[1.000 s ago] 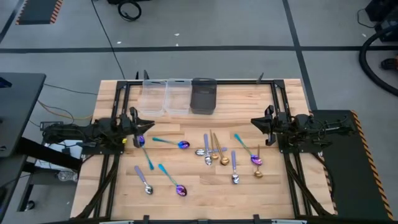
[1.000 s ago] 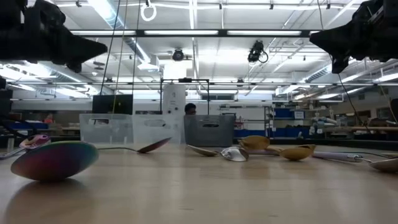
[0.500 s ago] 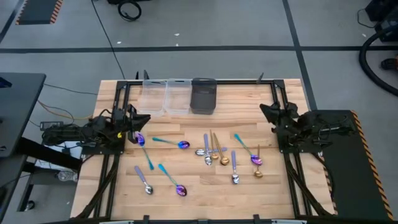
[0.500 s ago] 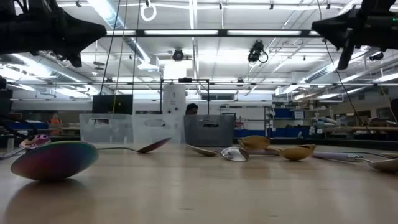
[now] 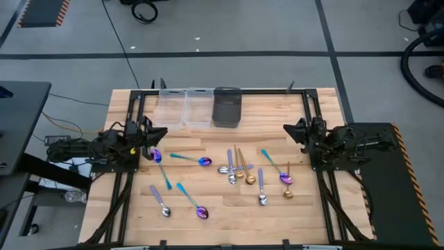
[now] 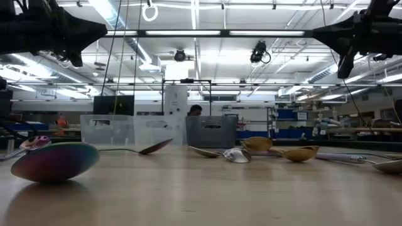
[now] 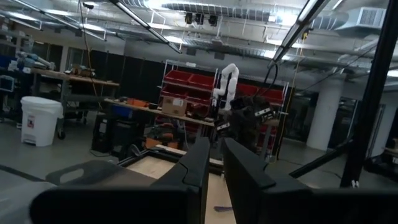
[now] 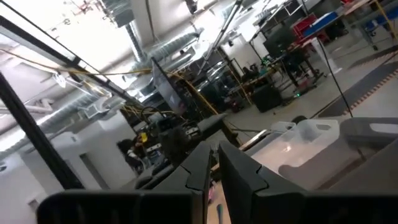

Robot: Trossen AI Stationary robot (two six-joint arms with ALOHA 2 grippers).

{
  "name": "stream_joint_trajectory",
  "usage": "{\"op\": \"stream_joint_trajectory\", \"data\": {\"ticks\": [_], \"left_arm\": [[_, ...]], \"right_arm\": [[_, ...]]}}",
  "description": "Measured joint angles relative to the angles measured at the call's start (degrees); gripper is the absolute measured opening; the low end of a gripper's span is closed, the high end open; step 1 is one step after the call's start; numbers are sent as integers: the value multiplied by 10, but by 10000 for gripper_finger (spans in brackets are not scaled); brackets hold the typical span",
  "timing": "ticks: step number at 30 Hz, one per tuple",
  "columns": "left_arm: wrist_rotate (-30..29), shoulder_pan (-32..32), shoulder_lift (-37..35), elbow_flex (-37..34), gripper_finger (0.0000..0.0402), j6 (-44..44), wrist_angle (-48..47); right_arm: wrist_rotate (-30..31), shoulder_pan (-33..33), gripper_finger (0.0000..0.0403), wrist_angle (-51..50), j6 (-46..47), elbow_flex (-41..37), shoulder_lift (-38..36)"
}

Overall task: Sort silverware by color (type)
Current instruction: Put the iridescent spoon into the black bin

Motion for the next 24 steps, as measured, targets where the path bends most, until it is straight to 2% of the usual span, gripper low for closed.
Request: {"op": "stream_joint_trajectory", "data": {"ticks": [6, 12, 18, 22, 24], "left_arm": [[0, 14, 23, 4, 55, 9, -22], [0, 66, 89, 32, 55, 36, -33], [1, 121, 160, 42, 55, 84, -4], [77, 141, 192, 42, 55, 125, 83], [90, 145, 202, 43, 54, 139, 121]], "right_arm": [[73, 0, 44, 25, -6, 0, 0], [64, -6, 44, 38, -71, 0, 33], [48, -28, 44, 51, -90, 21, 112], [44, -30, 44, 63, -87, 45, 191], [44, -30, 44, 76, -86, 63, 239]]}}
